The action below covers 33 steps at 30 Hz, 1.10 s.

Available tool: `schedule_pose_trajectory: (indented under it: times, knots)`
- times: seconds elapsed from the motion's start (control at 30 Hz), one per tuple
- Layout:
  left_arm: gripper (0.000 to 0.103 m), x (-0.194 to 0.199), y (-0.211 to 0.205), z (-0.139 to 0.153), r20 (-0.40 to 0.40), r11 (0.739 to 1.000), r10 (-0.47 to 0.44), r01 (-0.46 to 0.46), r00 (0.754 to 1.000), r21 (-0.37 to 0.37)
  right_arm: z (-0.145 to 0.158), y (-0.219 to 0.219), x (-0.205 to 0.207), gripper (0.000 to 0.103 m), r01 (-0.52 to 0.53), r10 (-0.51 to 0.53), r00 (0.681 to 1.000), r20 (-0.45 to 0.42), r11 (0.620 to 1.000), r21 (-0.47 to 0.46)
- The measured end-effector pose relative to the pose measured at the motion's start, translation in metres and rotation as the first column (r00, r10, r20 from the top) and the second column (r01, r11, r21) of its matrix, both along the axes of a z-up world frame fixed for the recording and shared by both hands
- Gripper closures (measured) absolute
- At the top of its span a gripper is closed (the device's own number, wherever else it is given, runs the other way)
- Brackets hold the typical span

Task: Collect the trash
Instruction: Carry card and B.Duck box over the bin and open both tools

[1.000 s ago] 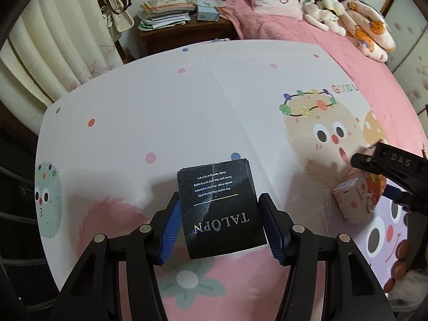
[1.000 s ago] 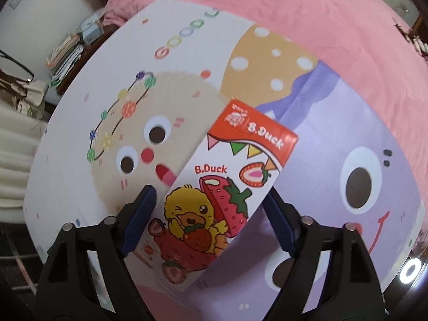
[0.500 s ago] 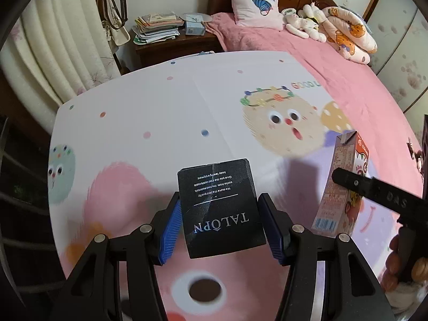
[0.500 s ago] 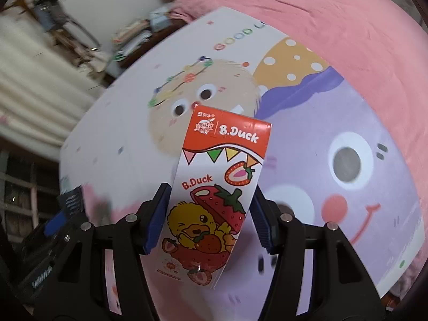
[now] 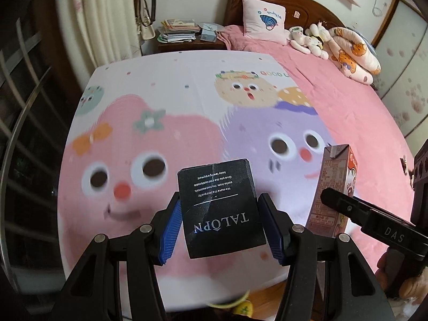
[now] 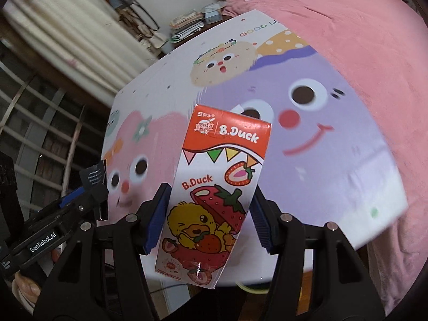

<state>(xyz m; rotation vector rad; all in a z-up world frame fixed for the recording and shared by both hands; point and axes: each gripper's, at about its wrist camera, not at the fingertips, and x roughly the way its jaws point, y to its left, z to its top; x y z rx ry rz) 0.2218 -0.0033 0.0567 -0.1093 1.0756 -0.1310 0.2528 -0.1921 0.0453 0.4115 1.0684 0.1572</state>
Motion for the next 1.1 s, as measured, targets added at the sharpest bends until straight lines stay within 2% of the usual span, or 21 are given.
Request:
schedule_pose_trajectory:
  times: [0.2,0.3,0.43,0.6,0.73,0.87,1.1]
  knots:
    - [0.046,-0.094,-0.031,-0.001,-0.012,0.999,0.034,-0.034,0.999,-0.009,0.01,-0.014,-0.077,0.048,-0.136,0.137,0.99,0.026,0.99,-0.048]
    - [0.046,-0.128,-0.042,-0.006,-0.034,0.999,0.036,-0.036,0.999,0.002,0.007,-0.014,-0.111,0.048,-0.19,0.191,0.981,0.019,0.979,-0.069]
    - [0.046,-0.166,-0.051,-0.012,-0.067,1.0,0.022,-0.02,0.998,0.023,-0.005,-0.011,-0.148,0.048,-0.237,0.239,0.971,0.014,0.968,-0.084]
    - [0.046,-0.197,-0.053,-0.031,-0.117,0.999,0.003,0.001,0.993,0.041,-0.032,-0.003,-0.171,0.048,-0.267,0.266,0.964,-0.027,0.959,-0.096]
    - [0.046,-0.209,-0.047,-0.056,-0.176,0.999,-0.003,0.01,0.984,0.036,-0.067,0.0,-0.19,0.048,-0.27,0.261,0.96,-0.1,0.959,-0.091]
    - [0.046,-0.219,-0.039,-0.093,-0.243,1.0,-0.013,0.019,0.97,0.022,-0.109,0.006,-0.201,0.048,-0.262,0.244,0.955,-0.169,0.961,-0.093]
    - [0.046,-0.232,-0.031,-0.188,-0.355,0.999,-0.042,0.042,0.934,-0.008,-0.216,0.009,-0.218,0.048,-0.207,0.164,0.946,-0.279,0.969,-0.133]
